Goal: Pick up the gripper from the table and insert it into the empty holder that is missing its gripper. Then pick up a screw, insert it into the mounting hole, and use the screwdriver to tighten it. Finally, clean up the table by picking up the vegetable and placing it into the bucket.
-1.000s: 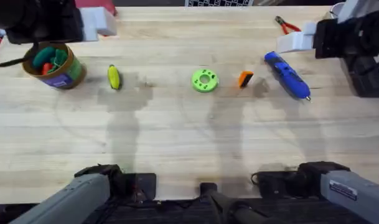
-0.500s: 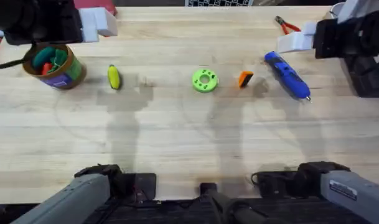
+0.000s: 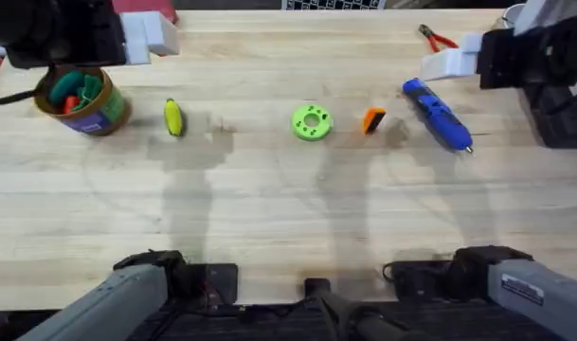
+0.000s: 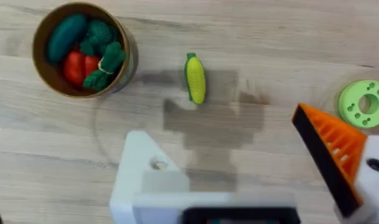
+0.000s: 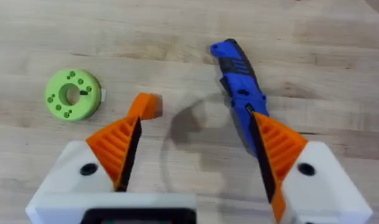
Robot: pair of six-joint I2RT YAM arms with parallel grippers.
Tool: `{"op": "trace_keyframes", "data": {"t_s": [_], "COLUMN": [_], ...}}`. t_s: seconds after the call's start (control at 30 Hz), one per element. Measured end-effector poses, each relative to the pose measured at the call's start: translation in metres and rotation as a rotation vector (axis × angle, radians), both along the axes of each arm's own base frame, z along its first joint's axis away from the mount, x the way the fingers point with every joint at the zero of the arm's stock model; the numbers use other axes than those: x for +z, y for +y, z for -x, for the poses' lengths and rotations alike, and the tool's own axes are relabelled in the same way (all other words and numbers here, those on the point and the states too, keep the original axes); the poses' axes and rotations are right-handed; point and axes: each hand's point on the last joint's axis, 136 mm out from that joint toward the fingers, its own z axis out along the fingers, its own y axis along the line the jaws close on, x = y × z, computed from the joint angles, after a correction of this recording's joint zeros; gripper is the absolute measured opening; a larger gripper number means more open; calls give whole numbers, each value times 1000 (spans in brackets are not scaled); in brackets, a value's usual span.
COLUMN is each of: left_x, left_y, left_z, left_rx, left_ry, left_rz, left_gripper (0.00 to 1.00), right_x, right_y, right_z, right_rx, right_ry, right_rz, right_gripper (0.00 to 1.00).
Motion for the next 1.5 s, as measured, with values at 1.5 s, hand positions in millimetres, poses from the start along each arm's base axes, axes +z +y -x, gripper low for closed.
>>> {"op": "trace_keyframes", "data": {"t_s": [1.5], "left_x": [-20], "left_y": [-83], "left_z": [62], "left_rx": [-370], "left_ry": [-823], "left_rz": [116], "left_gripper": [985], "right_x": [0], "right_y": [0], "right_z": [0], "right_rx": [0], "right_ry": [0], "right_rz": [0], "right_gripper": [994]}}
